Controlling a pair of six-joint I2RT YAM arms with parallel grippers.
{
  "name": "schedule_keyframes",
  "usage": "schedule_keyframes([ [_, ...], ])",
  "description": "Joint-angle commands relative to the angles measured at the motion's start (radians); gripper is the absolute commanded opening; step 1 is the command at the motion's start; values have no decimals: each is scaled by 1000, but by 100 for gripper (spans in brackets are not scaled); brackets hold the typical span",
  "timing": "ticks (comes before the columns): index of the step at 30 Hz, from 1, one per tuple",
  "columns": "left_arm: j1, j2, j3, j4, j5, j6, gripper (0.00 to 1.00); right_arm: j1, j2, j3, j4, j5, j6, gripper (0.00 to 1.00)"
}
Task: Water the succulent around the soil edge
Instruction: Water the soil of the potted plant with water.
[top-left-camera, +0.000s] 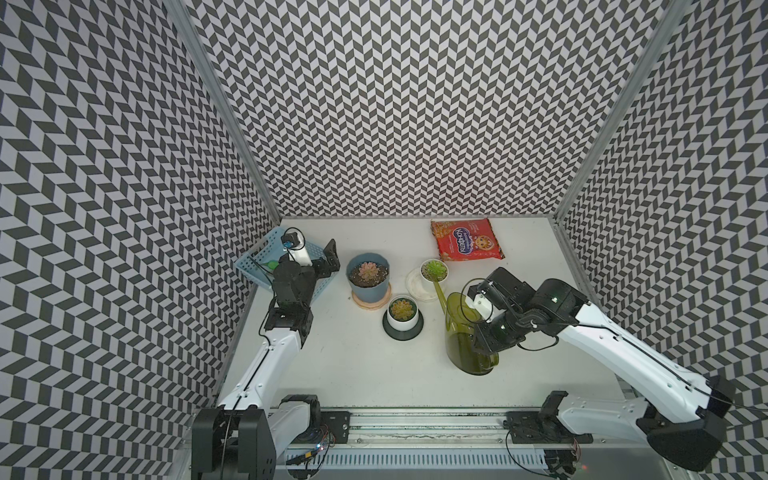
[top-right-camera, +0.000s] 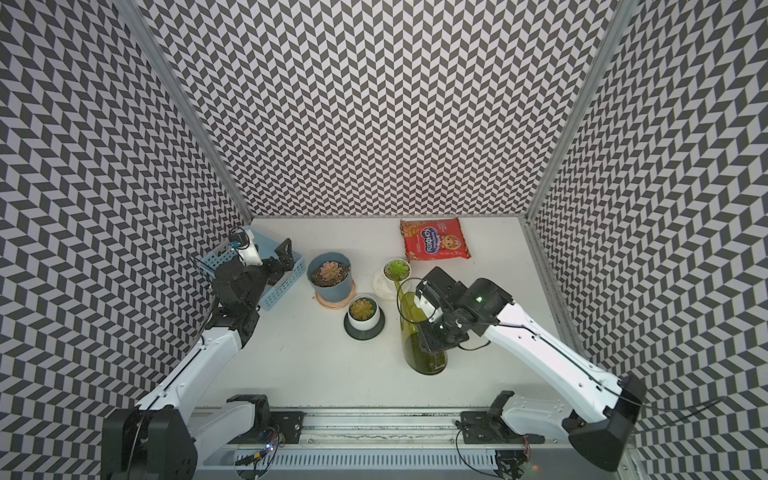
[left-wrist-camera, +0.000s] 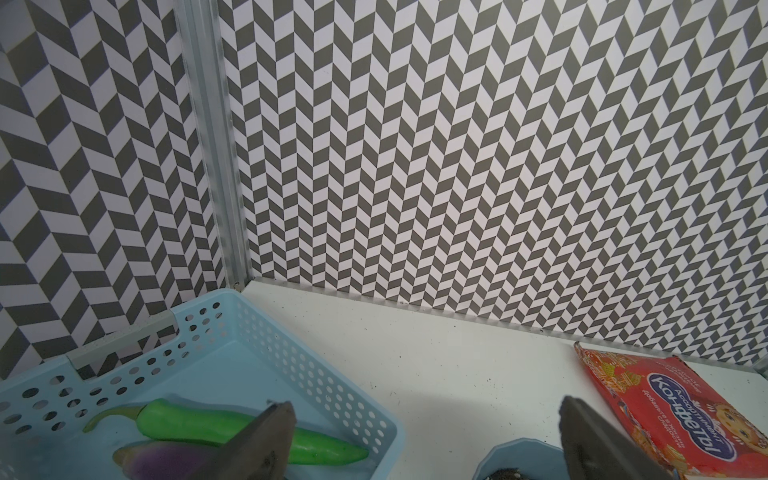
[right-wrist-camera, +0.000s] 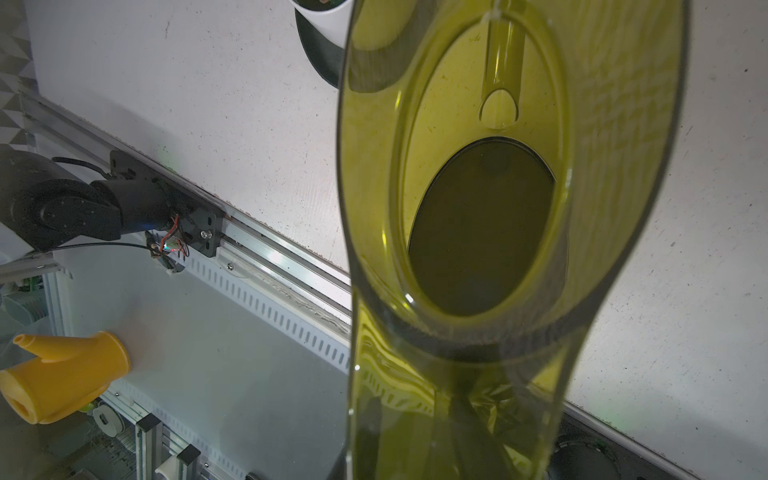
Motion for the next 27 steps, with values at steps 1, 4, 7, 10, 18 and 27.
schedule_keyframes([
  [1, -6, -18, 20, 9, -4, 2, 100, 2, -36, -2, 36, -35, -15, 0],
  [4, -6, -18, 20, 7, -3, 0, 100, 11, -36, -3, 36, -51, -24, 0],
  [7, -7, -19, 21, 9, -4, 0, 100, 14, -36, -7, 36, -48, -26, 0],
  [10, -6, -20, 22, 8, -7, 0, 100, 14, -41, -14, 36, -40, -22, 0],
  [18, -7, -22, 23, 6, -9, 0, 100, 14, -62, -43, 35, -21, 0, 0],
  [27, -8, -23, 23, 7, -6, -1, 100, 12, -71, -30, 36, 5, 20, 0],
])
